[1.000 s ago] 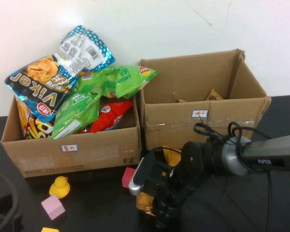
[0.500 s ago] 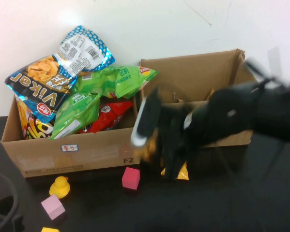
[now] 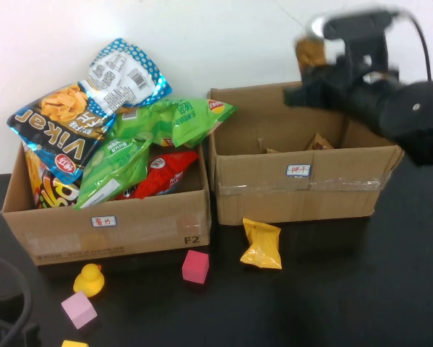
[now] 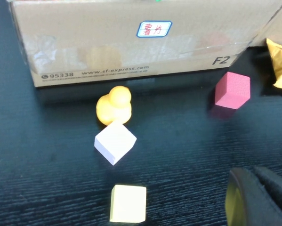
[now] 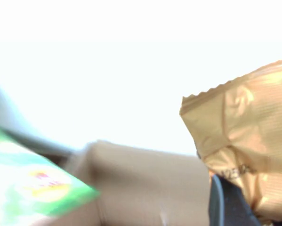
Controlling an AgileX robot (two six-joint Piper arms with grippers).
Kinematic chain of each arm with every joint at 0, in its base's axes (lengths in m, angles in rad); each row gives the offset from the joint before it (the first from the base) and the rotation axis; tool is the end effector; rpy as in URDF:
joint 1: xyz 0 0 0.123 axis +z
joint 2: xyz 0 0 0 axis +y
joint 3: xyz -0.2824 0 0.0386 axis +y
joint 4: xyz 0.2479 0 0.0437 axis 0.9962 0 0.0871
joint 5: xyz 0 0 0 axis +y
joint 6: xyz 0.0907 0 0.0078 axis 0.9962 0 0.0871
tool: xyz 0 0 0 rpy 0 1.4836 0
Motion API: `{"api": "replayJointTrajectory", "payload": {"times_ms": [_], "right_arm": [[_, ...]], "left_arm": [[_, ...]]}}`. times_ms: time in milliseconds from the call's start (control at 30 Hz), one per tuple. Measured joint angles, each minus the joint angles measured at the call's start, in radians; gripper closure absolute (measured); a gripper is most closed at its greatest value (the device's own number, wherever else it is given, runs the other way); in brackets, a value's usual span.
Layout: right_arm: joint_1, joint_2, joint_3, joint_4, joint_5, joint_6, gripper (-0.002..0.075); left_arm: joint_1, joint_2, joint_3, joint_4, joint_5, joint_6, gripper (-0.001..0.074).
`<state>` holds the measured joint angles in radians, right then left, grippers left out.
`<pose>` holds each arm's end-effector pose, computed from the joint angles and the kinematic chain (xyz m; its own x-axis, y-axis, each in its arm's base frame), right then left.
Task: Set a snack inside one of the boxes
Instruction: Place the biscuit in the biscuit box
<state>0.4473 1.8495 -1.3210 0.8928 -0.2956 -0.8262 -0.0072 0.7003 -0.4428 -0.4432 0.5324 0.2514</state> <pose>0.4027 0.1704 0.2744 -0.2351 -0.0644 -0.9698 -0.2129 0.9770 -0.0132 0.1298 -0.0208 0.2591 -0.6313 -0.1286 -0.7648 0.0938 0.9662 -0.2399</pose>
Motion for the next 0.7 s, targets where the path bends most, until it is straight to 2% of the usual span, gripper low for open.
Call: {"api": "replayJointTrajectory", "payload": {"times_ms": [200, 267, 300, 333, 400, 433, 533, 700], "right_arm": [[-0.023, 0.143, -0.011, 0.098, 0.139, -0.124, 0.0538], [-0.023, 0.17, -0.04, 0.105, 0.229, -0.151, 0.0505], [-0.023, 0.176, -0.049, 0.104, 0.261, -0.154, 0.0461], [-0.026, 0.183, -0.069, 0.113, 0.31, -0.153, 0.034], [-0.031, 0.183, -0.077, 0.125, 0.326, -0.147, 0.0245], [-0.034, 0.181, -0.077, 0.13, 0.335, -0.147, 0.0226], [-0.04, 0.155, -0.077, 0.132, 0.365, -0.164, 0.0222], [-0.04, 0.045, -0.077, 0.13, 0.445, -0.264, 0.0283]], "left_arm": [[0.0, 0.0, 0.0, -0.004, 0.0, 0.011, 0.0736], [0.0, 0.0, 0.0, -0.004, 0.0, 0.012, 0.0736], [0.0, 0.0, 0.0, -0.004, 0.0, 0.012, 0.0736], [0.0, 0.0, 0.0, -0.006, 0.0, 0.012, 0.0736], [0.0, 0.0, 0.0, -0.011, 0.0, 0.012, 0.0736], [0.0, 0.0, 0.0, -0.011, 0.0, 0.012, 0.0736], [0.0, 0.0, 0.0, -0.023, 0.0, 0.035, 0.0736], [0.0, 0.0, 0.0, -0.054, 0.003, 0.075, 0.0736]]}}
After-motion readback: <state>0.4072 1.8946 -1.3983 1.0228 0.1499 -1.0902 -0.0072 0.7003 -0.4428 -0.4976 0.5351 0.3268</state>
